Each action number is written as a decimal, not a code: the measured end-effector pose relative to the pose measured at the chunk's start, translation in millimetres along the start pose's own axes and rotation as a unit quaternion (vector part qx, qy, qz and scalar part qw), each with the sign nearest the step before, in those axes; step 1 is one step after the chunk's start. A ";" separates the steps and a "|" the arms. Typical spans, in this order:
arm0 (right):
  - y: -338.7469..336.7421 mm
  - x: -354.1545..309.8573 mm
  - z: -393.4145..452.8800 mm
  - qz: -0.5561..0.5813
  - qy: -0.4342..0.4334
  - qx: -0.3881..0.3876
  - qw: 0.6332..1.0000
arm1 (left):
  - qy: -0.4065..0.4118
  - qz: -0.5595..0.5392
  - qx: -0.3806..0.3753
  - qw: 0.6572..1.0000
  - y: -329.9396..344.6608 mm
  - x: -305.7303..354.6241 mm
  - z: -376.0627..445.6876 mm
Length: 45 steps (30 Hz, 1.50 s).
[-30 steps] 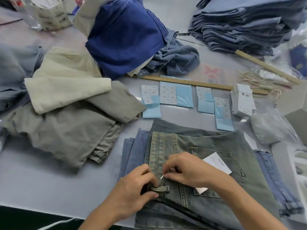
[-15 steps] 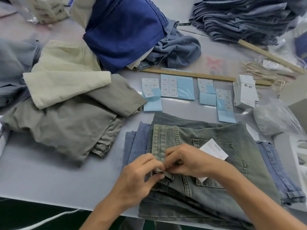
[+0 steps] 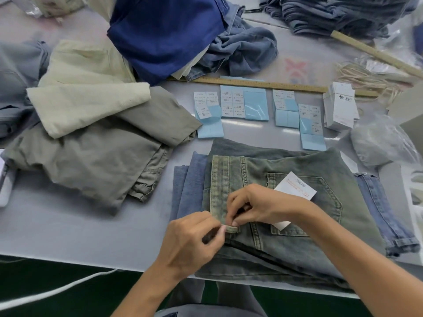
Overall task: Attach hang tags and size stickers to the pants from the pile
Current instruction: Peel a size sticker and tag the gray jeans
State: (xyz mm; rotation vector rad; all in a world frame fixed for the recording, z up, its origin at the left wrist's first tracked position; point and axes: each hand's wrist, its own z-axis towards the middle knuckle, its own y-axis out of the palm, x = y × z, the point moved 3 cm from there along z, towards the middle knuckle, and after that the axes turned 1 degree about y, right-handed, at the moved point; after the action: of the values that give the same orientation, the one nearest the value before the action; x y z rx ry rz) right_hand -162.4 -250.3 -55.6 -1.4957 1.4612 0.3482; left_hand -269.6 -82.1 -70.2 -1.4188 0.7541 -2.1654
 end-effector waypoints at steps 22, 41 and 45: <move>7.0 -10.9 -0.1 -0.139 0.071 -0.003 0.988 | -0.101 -0.020 -0.052 0.993 7.4 0.2 -9.4; 4.0 -10.4 -12.5 0.098 0.076 0.003 0.992 | -0.137 -0.080 0.012 0.987 7.5 -8.0 -5.7; 4.3 -7.9 -14.7 0.127 0.076 -0.017 0.989 | -0.023 -0.034 0.050 0.998 9.9 -4.8 -13.5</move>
State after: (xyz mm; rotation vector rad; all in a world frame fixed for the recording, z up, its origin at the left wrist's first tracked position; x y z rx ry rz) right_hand -174.1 -256.1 -44.4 -1.3887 1.7826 0.4210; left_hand -279.5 -83.9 -84.3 -1.4581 0.5798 -2.1806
